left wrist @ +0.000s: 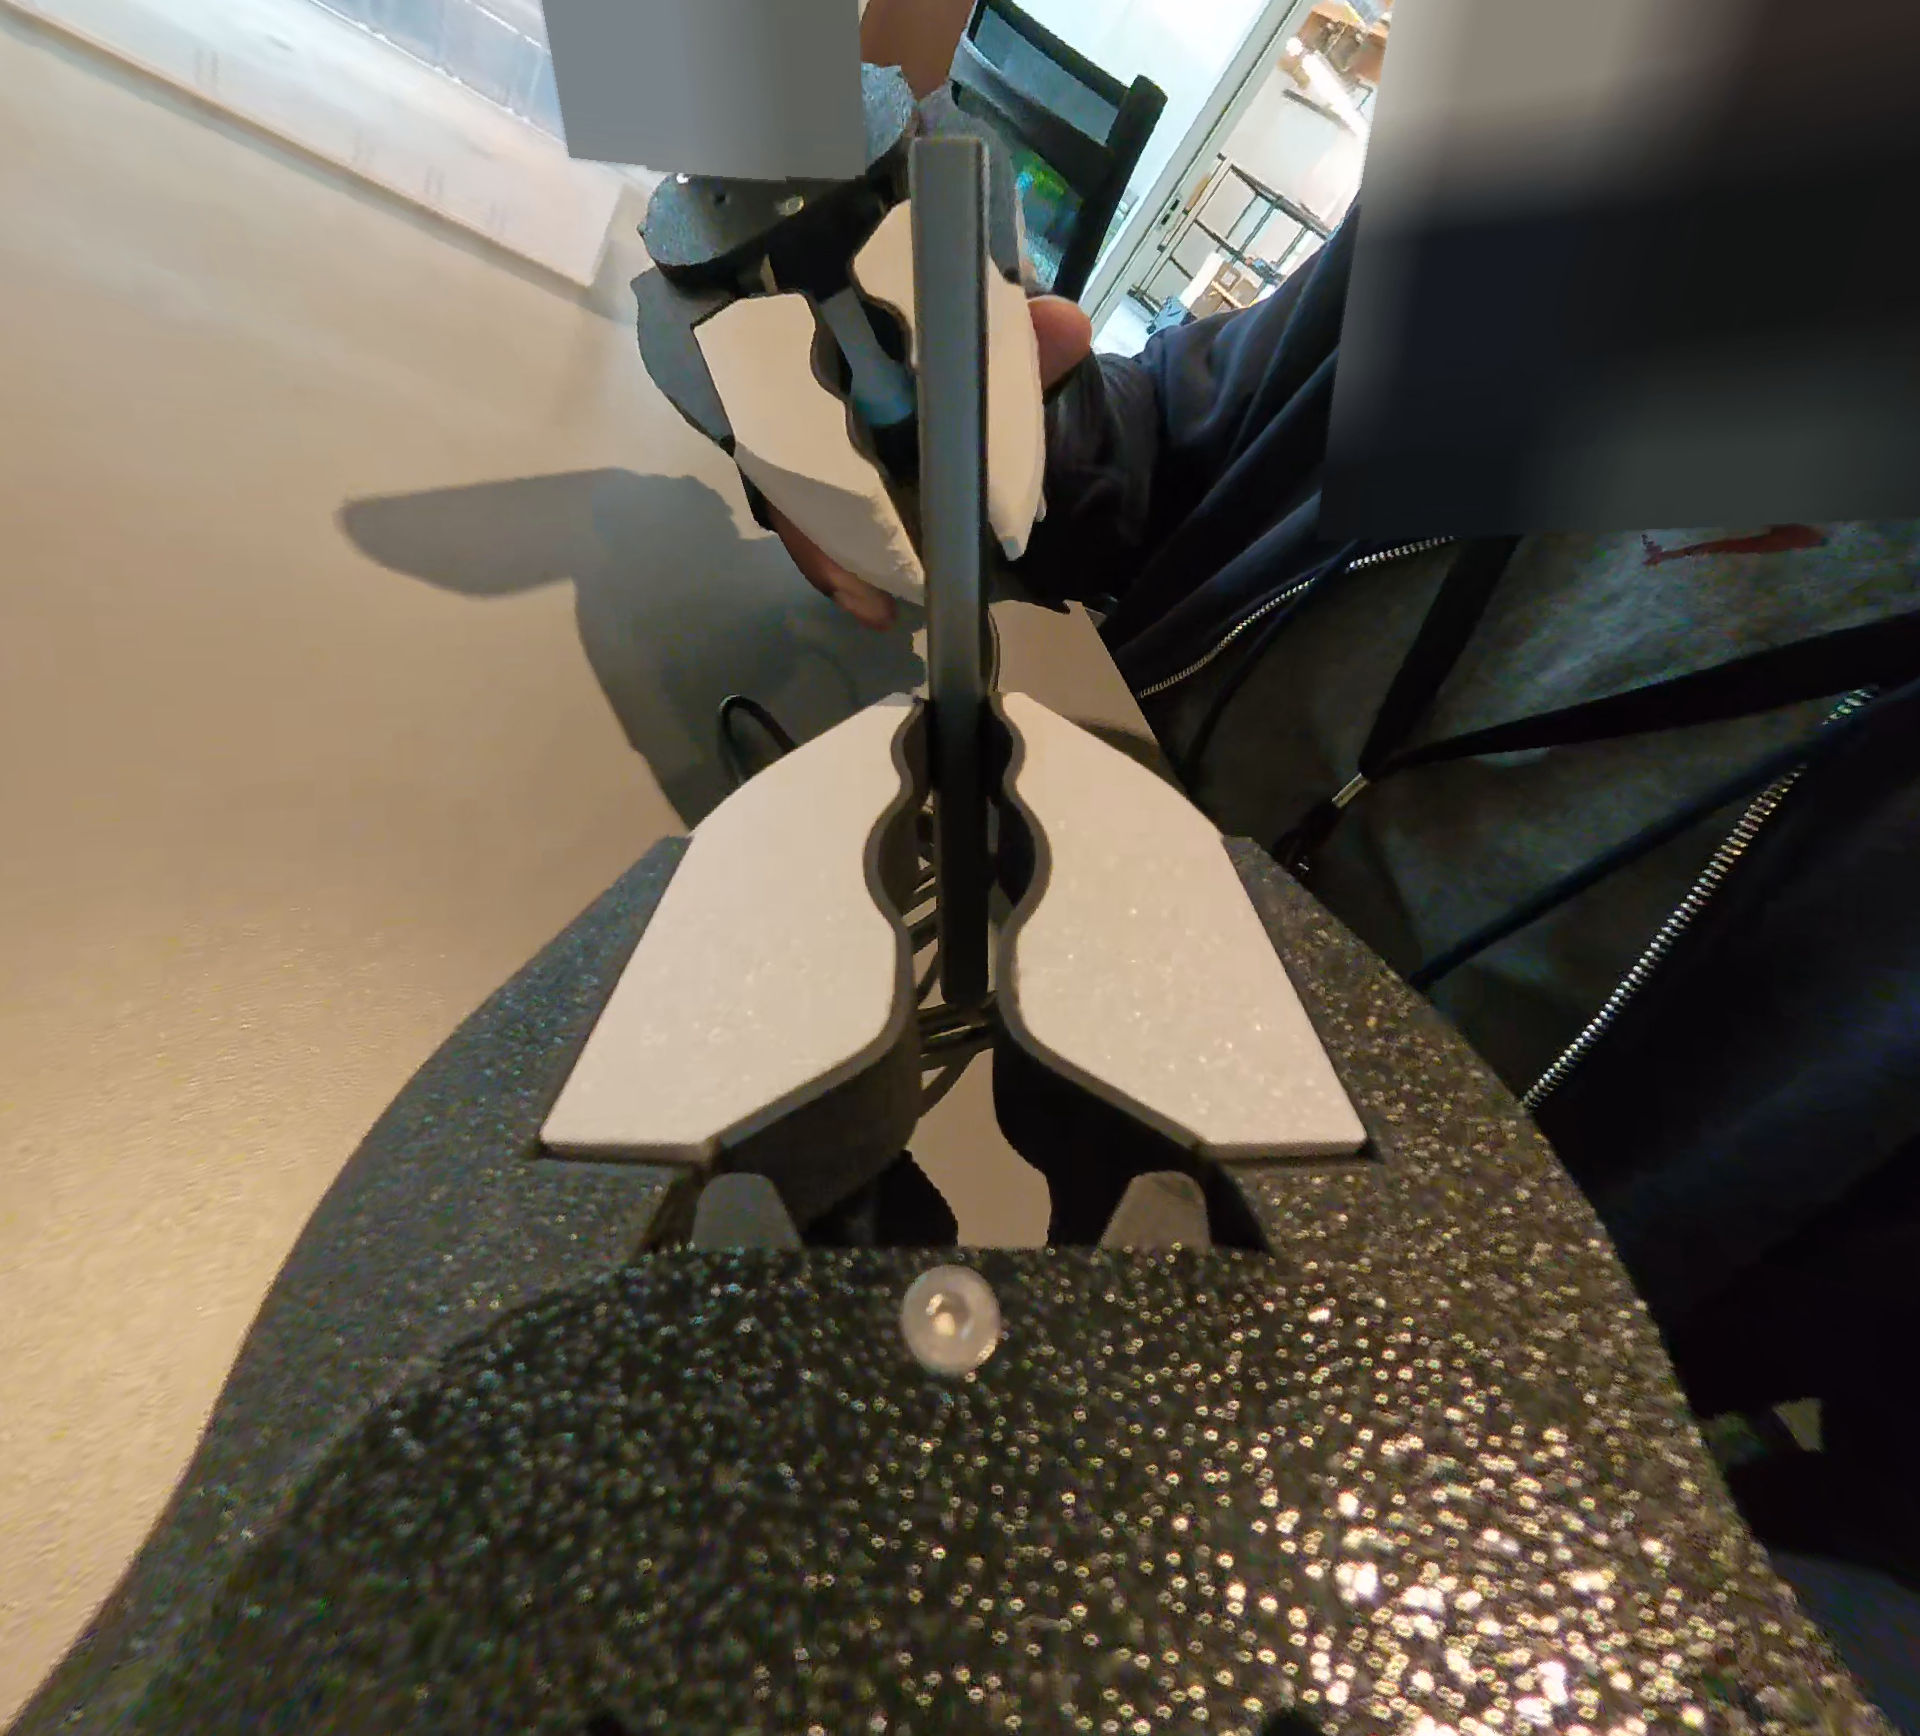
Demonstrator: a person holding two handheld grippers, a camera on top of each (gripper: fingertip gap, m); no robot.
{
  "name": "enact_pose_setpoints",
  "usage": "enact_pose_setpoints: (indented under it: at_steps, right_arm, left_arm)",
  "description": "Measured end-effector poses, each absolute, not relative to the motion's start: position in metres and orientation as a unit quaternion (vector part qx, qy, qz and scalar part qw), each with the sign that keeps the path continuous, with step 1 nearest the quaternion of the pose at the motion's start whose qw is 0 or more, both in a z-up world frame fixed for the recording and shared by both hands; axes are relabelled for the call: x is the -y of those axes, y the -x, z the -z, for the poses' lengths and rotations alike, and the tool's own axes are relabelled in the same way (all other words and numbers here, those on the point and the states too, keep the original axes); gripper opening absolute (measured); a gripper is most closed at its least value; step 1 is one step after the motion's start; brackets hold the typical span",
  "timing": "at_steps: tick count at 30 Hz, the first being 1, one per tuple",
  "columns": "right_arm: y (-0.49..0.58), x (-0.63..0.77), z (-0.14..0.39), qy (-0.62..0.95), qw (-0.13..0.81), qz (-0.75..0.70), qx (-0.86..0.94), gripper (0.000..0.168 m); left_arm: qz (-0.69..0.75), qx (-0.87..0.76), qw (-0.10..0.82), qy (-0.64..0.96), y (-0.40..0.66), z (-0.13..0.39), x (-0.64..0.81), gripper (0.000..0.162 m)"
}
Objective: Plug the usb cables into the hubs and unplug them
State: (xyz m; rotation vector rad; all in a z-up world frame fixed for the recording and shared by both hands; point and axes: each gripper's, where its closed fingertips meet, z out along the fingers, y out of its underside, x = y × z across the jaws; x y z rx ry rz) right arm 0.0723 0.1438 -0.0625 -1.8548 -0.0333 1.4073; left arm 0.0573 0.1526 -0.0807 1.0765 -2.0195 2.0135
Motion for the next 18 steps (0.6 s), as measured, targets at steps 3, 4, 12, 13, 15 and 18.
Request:
enact_pose_setpoints:
  at_steps: [3,4,12,13,15,18]
  right_arm:
    - [-0.070,-0.143,0.064,0.733,0.391,-0.556,0.016,0.012]
    - [-0.070,-0.143,0.064,0.734,0.390,-0.556,0.017,0.012]
    - [-0.064,-0.139,0.072,0.749,0.373,-0.546,0.032,0.011]
    - [-0.063,-0.139,0.074,0.753,0.369,-0.543,0.035,0.011]
    - [-0.060,-0.138,0.077,0.759,0.361,-0.541,0.040,0.011]
    - [-0.060,-0.138,0.081,0.763,0.355,-0.538,0.042,0.011]
  left_arm:
    - [-0.660,0.664,0.049,-0.347,-0.056,0.080,-0.150,0.010]
    - [-0.659,0.666,0.049,-0.346,-0.056,0.081,-0.150,0.010]
    - [-0.613,0.710,0.045,-0.344,-0.048,0.090,-0.146,0.010]
    - [-0.601,0.720,0.046,-0.345,-0.046,0.093,-0.145,0.010]
    - [-0.580,0.734,0.050,-0.350,-0.044,0.098,-0.144,0.010]
    - [-0.562,0.744,0.053,-0.357,-0.042,0.103,-0.143,0.010]
